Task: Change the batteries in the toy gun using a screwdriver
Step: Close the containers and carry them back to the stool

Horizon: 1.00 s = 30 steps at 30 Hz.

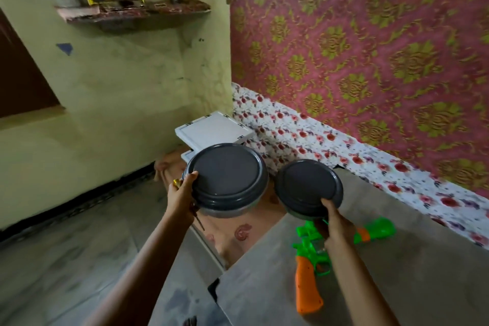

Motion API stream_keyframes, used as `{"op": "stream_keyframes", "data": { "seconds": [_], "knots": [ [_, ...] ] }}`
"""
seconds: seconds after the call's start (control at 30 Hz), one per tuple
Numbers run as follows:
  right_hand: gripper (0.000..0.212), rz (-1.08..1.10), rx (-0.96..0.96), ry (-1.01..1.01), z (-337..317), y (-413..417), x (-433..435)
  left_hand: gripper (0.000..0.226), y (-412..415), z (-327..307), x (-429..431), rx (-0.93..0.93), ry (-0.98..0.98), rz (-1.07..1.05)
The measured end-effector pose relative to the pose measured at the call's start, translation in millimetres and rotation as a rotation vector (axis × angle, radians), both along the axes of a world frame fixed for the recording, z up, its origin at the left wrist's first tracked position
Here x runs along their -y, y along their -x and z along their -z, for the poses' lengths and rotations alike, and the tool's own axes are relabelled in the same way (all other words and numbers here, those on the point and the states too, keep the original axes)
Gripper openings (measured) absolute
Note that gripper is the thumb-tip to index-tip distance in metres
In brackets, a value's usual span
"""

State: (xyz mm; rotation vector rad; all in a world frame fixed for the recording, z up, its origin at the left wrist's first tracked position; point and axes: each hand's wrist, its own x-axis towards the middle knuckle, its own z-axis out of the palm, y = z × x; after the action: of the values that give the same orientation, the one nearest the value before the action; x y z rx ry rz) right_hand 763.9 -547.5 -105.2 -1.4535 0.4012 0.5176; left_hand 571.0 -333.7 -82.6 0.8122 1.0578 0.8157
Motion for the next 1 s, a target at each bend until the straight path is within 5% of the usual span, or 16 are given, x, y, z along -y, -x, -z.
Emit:
{"op": "stream_keyframes", "data": {
  "seconds": [0.17, 0.37, 0.63, 0.73, 1.0],
  "knots": [
    [0.038, 0.065, -0.040, 0.017, 8, 3, -88, 0.035, 10, 11, -96, -0.004, 0.017, 0.025],
    [0.071, 0.099, -0.119, -0.039, 6, 34, -209, 0.037, 32, 13, -216, -0.044, 0.012, 0.085],
    [0.056, 0.059, -0.095, -0.062, 12, 24, -322, 0.050, 26, 31, -320, -0.082, 0.016, 0.074],
    [0.032, 0.010, -0.072, -0.017, 18, 9, -363, 0.050, 13, 48, -358, -0.125, 0.033, 0.074],
    [0.059, 0.116, -0.178, 0.008, 42, -42, -459, 0.044, -30, 77, -436, -0.182, 0.042, 0.112]
  ]
}}
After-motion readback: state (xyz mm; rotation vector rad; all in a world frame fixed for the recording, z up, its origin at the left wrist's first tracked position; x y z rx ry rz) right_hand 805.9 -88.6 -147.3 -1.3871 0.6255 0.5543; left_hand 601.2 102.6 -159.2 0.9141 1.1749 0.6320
